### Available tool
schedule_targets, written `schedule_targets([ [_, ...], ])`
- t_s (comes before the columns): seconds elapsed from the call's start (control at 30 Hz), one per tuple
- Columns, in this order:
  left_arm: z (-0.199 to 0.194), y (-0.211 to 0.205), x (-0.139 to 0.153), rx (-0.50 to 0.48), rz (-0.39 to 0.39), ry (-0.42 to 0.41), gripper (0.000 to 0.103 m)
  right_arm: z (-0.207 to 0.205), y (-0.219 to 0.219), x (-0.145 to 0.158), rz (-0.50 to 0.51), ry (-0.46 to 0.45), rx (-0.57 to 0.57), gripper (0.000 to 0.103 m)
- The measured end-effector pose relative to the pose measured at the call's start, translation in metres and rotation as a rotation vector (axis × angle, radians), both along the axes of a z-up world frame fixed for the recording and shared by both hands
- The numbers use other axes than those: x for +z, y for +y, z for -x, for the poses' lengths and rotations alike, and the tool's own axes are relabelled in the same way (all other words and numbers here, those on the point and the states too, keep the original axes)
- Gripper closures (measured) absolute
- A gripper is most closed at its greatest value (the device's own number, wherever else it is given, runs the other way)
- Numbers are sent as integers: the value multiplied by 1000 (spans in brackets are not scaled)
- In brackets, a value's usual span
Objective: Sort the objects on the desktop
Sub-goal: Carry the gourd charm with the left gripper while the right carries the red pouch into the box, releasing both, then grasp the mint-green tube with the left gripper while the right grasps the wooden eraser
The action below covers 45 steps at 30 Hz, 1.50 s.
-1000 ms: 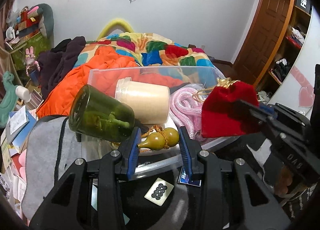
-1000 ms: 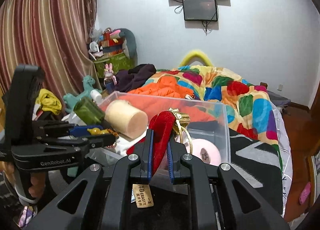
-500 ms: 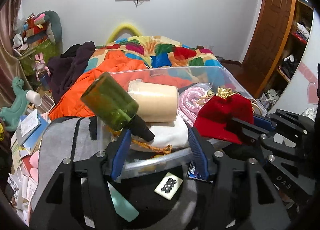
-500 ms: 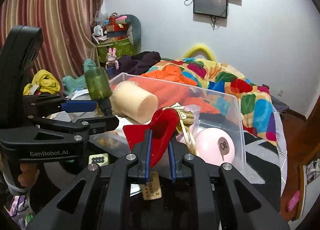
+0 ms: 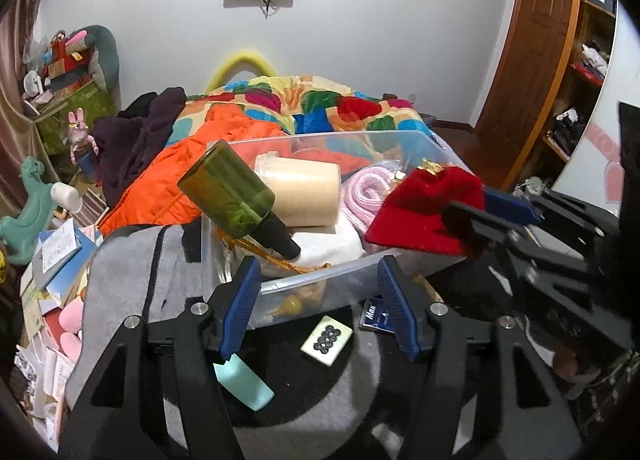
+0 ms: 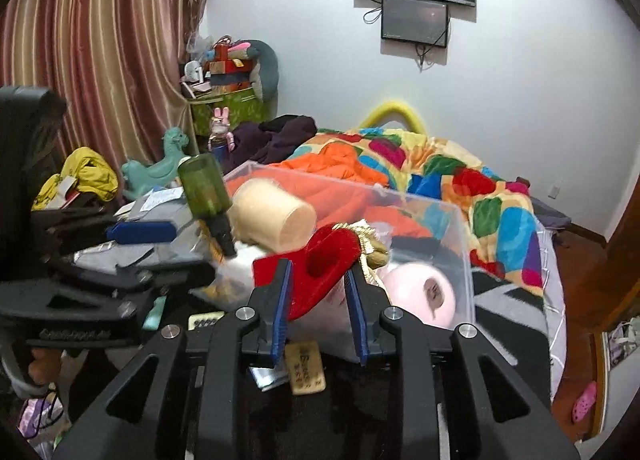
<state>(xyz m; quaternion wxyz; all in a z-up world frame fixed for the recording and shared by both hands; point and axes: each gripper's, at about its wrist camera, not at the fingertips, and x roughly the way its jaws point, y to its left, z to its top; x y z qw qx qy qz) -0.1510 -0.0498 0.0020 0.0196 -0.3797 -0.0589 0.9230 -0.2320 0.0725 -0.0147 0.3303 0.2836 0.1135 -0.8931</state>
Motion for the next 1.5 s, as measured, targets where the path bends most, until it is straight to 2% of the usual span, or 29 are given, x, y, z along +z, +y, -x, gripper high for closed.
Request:
schedule_targets([
  [0.07,-2,-1,1,-2,-12,-3,43,5,-2,2,-12,4,-32,79],
  [0.13,-7,-3,2,-1,-17,0,43,9,0,4,-18,4,-59,72],
  [0.2,-12,-3,3,-2,-20,5,43,7,3,6,-6,20,-76,45],
  [0.27,-19,-4,4,-9,-18,8,43,1,7,8,4,61,-94,33],
  [0.37,-26,-6,3,-11,-9,5,41,-8,10,12,-11,104,-92,32],
  [0.53,-37,-12,-4,2,3,-17,38,-18,10,9,-46,97,-49,31],
  [0.73,-47,-31,-16,40,-7,-56,38,-26,21,-2,-58,34,-14,31],
  [0.93,-51,-45,-28,79,-8,-88,38,-35,29,-9,-59,9,-1,31],
  [1.33,-39,-32,-56,12,87,-183,37,-35,29,-53,-146,-80,22,31],
  [1.5,-21,-41,-66,19,26,-237,37,-24,34,-59,-120,-146,18,31],
])
